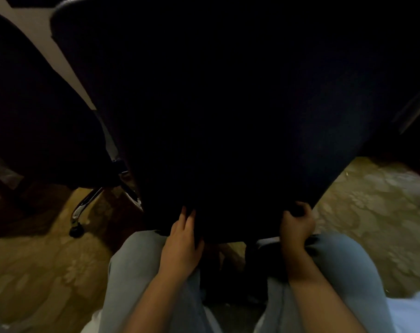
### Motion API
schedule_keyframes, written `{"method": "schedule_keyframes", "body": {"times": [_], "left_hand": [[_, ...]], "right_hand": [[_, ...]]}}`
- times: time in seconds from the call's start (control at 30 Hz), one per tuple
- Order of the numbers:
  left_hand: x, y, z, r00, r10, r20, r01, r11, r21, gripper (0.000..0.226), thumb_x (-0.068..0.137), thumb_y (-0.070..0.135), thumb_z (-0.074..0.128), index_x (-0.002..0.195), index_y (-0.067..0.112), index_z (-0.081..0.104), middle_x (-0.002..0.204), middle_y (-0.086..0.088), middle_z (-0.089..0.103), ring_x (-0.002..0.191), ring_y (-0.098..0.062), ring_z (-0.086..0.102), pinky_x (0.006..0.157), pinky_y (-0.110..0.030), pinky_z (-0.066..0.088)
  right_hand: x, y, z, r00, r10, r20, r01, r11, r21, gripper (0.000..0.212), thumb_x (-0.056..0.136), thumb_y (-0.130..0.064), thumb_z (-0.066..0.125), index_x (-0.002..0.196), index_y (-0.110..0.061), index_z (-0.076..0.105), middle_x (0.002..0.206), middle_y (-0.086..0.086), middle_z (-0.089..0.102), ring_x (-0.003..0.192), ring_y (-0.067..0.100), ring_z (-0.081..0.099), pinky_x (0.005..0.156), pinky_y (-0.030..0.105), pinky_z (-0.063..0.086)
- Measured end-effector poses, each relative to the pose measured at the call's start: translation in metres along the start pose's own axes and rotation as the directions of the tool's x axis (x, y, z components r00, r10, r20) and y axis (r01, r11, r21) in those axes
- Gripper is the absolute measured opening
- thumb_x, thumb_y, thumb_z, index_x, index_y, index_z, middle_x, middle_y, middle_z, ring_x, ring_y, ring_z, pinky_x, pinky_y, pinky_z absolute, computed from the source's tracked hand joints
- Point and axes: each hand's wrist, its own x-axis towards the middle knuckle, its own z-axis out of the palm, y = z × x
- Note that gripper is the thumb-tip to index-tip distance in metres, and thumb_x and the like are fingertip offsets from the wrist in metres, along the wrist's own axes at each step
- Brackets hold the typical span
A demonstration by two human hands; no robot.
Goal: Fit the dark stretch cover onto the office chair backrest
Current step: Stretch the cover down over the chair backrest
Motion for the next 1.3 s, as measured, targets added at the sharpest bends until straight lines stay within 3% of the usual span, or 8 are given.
{"method": "schedule_keyframes", "body": {"times": [0.1,0.3,0.47,0.7,0.8,1.07,1.17,1.3], "left_hand": [[-0.001,-0.004,-0.006,0.999,-0.03,-0.014,0.03,1.0,-0.001,0.073,0.092,0.029,0.059,0.152,0.02,0.018,0.16,-0.003,0.011,0.14,-0.024,0.026,0.104,-0.03,0.037],[-0.002,-0.011,-0.017,0.994,-0.092,-0.063,0.089,0.995,-0.045,0.073,0.091,0.026,0.061,0.151,0.019,0.021,0.16,-0.003,0.01,0.143,-0.024,0.022,0.108,-0.034,0.034],[0.002,-0.016,-0.028,0.993,-0.092,-0.077,0.086,0.993,-0.079,0.07,0.092,0.023,0.06,0.15,0.013,0.024,0.159,-0.006,0.014,0.142,-0.025,0.023,0.112,-0.034,0.029],[0.014,-0.027,-0.044,0.952,-0.229,-0.203,0.178,0.954,-0.24,0.06,0.091,0.015,0.06,0.144,0.003,0.034,0.146,-0.015,0.038,0.134,-0.029,0.037,0.113,-0.039,0.032],[0.022,-0.03,-0.051,0.919,-0.317,-0.233,0.232,0.915,-0.33,0.058,0.091,0.013,0.06,0.143,0.004,0.035,0.141,-0.015,0.041,0.129,-0.03,0.042,0.109,-0.043,0.037],[0.032,-0.039,-0.066,0.897,-0.404,-0.179,0.265,0.816,-0.514,0.068,0.093,0.011,0.059,0.149,0.014,0.022,0.141,-0.008,0.045,0.116,-0.014,0.047,0.084,-0.02,0.039],[0.037,-0.045,-0.067,0.894,-0.432,-0.12,0.287,0.756,-0.589,0.07,0.094,0.013,0.057,0.151,0.018,0.017,0.144,-0.01,0.043,0.123,-0.023,0.048,0.087,-0.025,0.041],[0.039,-0.051,-0.066,0.884,-0.454,-0.116,0.29,0.725,-0.624,0.067,0.093,0.013,0.059,0.149,0.019,0.024,0.141,-0.009,0.046,0.115,-0.015,0.049,0.079,-0.018,0.041]], "right_hand": [[0.017,0.001,-0.006,0.986,0.132,-0.105,-0.129,0.991,0.035,0.028,0.085,0.0,0.057,0.112,-0.006,0.059,0.108,0.012,0.063,0.101,0.025,0.059,0.093,0.035,0.047],[-0.037,0.009,0.033,0.992,0.045,0.12,-0.045,0.999,-0.006,0.024,0.077,0.01,0.057,0.097,-0.002,0.062,0.099,0.016,0.065,0.097,0.031,0.061,0.087,0.035,0.047],[-0.058,0.009,0.045,0.946,-0.04,0.321,0.054,0.998,-0.034,0.026,0.077,0.016,0.058,0.094,-0.002,0.062,0.094,0.009,0.061,0.09,0.021,0.058,0.082,0.029,0.046],[-0.017,0.007,0.022,0.999,0.048,-0.018,-0.047,0.998,0.038,0.025,0.079,0.009,0.055,0.103,0.001,0.061,0.102,0.015,0.064,0.095,0.025,0.058,0.082,0.025,0.04],[-0.018,0.007,0.027,0.998,0.05,-0.041,-0.048,0.997,0.053,0.025,0.08,0.007,0.055,0.104,0.0,0.061,0.104,0.016,0.064,0.097,0.026,0.058,0.083,0.026,0.041],[-0.062,0.015,0.05,0.924,-0.04,0.381,0.032,0.999,0.026,0.029,0.076,0.02,0.055,0.095,0.0,0.062,0.092,0.008,0.062,0.092,0.023,0.059,0.084,0.029,0.046],[-0.05,0.013,0.043,0.949,-0.009,0.315,0.01,1.0,-0.001,0.028,0.078,0.017,0.055,0.095,-0.004,0.062,0.09,0.007,0.062,0.09,0.022,0.059,0.082,0.029,0.045],[-0.028,0.012,0.027,0.994,-0.003,0.107,0.004,1.0,-0.006,0.03,0.078,0.011,0.055,0.104,-0.002,0.063,0.096,0.008,0.062,0.093,0.018,0.057,0.079,0.022,0.04]]}}
